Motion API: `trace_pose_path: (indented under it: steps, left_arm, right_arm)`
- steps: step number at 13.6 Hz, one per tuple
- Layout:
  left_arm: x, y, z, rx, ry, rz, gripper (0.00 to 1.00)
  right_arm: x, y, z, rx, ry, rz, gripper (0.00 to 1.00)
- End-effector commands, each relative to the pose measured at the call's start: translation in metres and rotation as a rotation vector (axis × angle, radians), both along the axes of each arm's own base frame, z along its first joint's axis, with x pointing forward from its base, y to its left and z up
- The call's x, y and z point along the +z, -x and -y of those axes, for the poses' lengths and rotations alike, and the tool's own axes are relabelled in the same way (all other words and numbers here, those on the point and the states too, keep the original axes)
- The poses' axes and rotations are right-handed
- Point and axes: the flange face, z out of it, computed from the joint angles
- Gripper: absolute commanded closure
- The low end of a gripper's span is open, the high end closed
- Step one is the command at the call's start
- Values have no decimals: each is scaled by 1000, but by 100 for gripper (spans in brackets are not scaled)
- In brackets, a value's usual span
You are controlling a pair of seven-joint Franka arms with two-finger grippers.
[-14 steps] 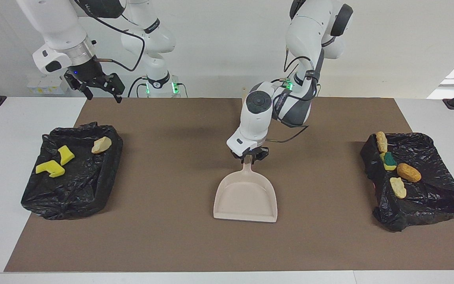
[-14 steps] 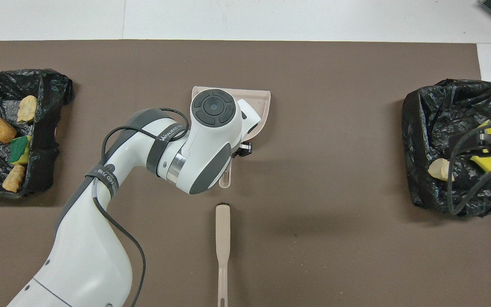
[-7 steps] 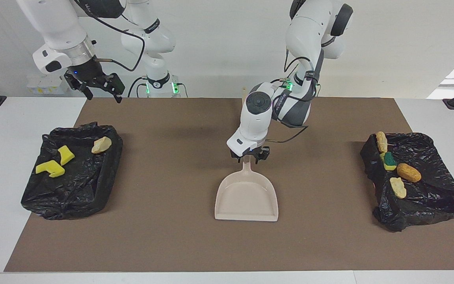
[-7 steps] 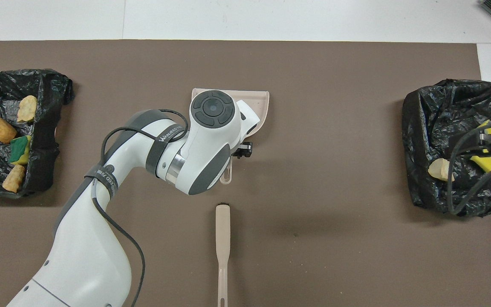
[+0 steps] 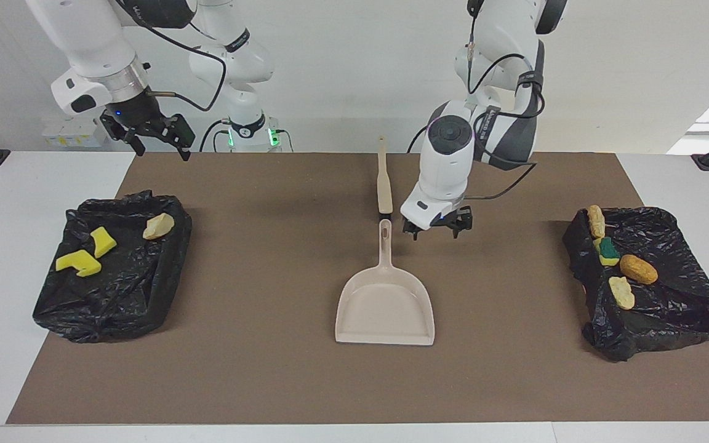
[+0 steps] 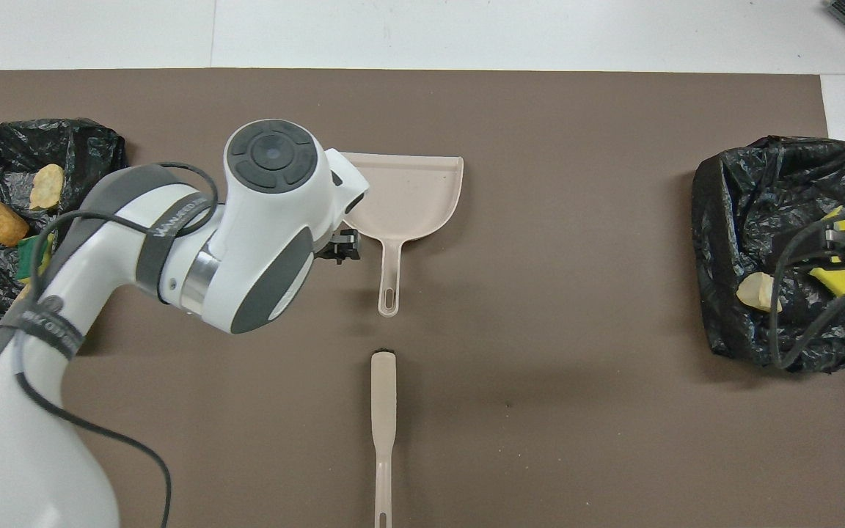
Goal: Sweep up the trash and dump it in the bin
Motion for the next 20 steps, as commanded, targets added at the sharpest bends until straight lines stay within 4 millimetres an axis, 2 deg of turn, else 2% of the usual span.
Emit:
trace_pose_path:
  steps: [1, 4, 7, 9, 12, 14, 16, 20]
  left_arm:
    - [29, 24, -63, -10, -6, 24, 0]
    - [82, 35, -127, -122, 5, 41, 0]
    - [122, 42, -164, -68, 16, 80, 0]
    - [159, 46, -192, -37, 21, 112, 0]
    - [216, 50, -220, -67, 23, 99, 0]
    - [237, 49, -238, -64, 72, 105, 0]
    - [236, 43, -256, -27, 95, 73, 0]
    - [243, 39, -256, -64, 111, 78, 0]
  right_arm:
    - [2, 4, 0, 3, -17, 21, 0]
    - [2, 4, 1, 1, -17, 21, 0]
    - [2, 4, 1, 1, -17, 21, 0]
    - [2, 4, 0, 3, -17, 21, 0]
    - [2, 4, 0, 3, -17, 21, 0]
    - [2, 4, 0, 3, -17, 21, 0]
    - [2, 4, 0, 3, -17, 21, 0]
    - [2, 4, 1, 1, -17, 21, 0]
